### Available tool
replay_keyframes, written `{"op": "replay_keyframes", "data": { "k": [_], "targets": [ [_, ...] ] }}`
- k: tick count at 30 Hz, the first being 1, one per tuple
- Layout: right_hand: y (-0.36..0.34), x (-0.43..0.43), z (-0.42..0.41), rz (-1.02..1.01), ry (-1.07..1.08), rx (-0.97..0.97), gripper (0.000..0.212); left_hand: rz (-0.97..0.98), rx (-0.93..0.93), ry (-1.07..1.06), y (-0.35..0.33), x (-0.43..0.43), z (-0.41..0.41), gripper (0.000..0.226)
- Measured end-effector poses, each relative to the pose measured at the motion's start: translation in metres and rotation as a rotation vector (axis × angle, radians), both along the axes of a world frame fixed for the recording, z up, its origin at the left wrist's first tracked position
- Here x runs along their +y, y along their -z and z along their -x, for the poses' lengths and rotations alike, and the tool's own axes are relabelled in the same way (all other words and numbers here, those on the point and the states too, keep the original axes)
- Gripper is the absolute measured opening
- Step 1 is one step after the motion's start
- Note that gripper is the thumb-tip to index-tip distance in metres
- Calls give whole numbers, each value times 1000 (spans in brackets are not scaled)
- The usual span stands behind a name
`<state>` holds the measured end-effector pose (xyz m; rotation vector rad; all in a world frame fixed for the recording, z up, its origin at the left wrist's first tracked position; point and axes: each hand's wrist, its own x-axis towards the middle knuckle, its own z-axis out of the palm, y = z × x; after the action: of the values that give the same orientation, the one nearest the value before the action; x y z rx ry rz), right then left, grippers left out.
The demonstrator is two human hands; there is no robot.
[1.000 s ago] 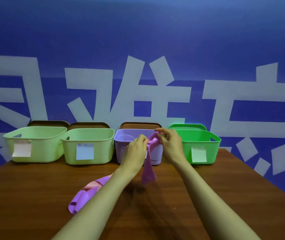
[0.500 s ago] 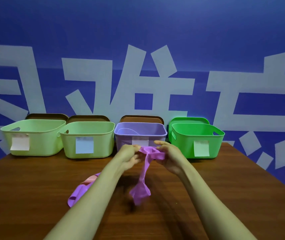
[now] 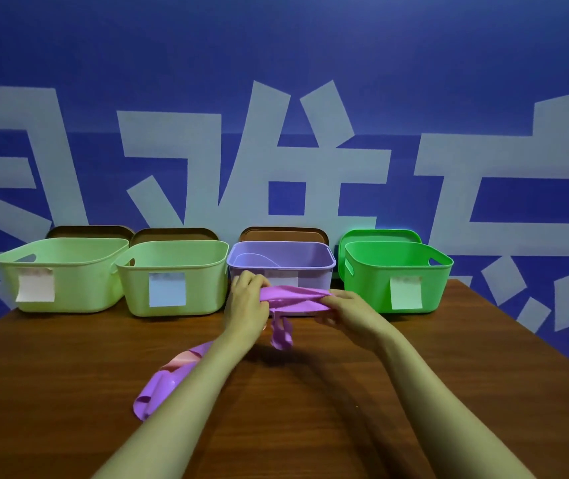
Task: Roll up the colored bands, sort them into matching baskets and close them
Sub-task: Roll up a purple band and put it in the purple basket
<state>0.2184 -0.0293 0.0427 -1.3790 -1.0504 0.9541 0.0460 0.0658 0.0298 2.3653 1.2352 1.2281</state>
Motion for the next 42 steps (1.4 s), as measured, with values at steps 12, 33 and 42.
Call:
{"op": "replay_keyframes", "data": {
  "k": [12, 33, 42],
  "targets": [
    [-4, 1, 0, -2, 85, 879, 20, 1249, -923, 473, -14, -6, -5, 19],
    [4, 1, -42, 121, 315, 294, 18, 1061, -552, 195, 9, 7, 19, 35],
    [3, 4, -60, 16, 496, -93, 27, 1089, -413, 514, 0, 10, 42, 41]
  ]
}}
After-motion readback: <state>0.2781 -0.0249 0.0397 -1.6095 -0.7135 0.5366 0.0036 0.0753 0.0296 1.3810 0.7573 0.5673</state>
